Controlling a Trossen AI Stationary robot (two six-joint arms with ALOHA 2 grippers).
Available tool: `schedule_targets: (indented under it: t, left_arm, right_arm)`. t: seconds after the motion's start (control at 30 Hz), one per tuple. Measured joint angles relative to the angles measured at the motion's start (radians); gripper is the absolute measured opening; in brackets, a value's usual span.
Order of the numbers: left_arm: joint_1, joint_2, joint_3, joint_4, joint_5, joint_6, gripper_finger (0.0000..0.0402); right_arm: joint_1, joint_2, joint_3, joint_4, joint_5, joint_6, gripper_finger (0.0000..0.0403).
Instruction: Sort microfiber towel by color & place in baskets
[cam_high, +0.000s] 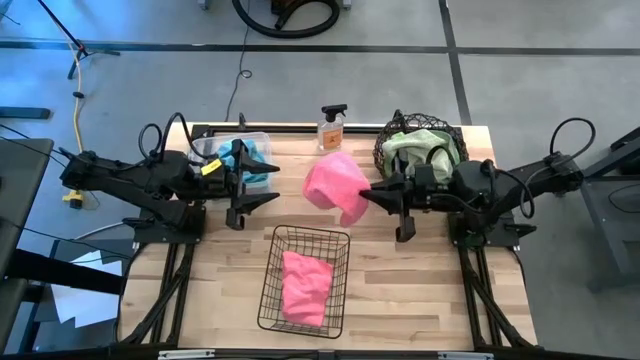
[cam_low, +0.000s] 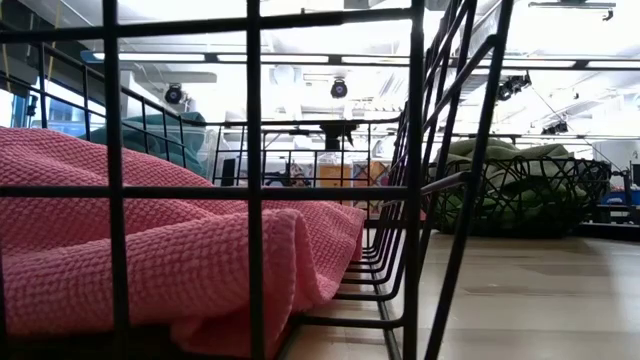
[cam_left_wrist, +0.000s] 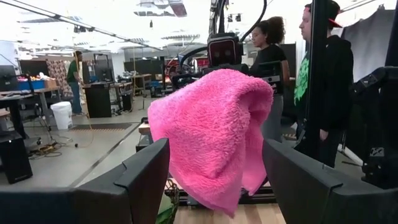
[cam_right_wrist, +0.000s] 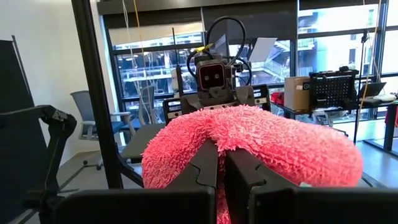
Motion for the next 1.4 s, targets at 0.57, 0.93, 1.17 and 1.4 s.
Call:
schedule_targets:
  t: [0.57,0.93,1.17,1.4]
  left_arm:
    - [0.0,0.0,0.0,0.0,0.0,0.0,0.0245]
    - [0.0,0.0,0.0,0.0,-0.001,-0.001,0.0245]
    - [0.0,0.0,0.0,0.0,-0.001,-0.004,0.0245]
    - [0.0,0.0,0.0,0.001,-0.001,-0.003,0.0245]
  right_arm:
    - [0.0,0.163,0.059,-0.046,-0.118,0.145,0.0]
    - [0.0,0.476,0.299,-0.373,-0.332,0.23,0.0]
    - [0.0,0.619,0.352,-0.531,-0.387,0.286,0.0]
    - [0.0,0.751,0.35,-0.529,-0.411,0.341,0.0]
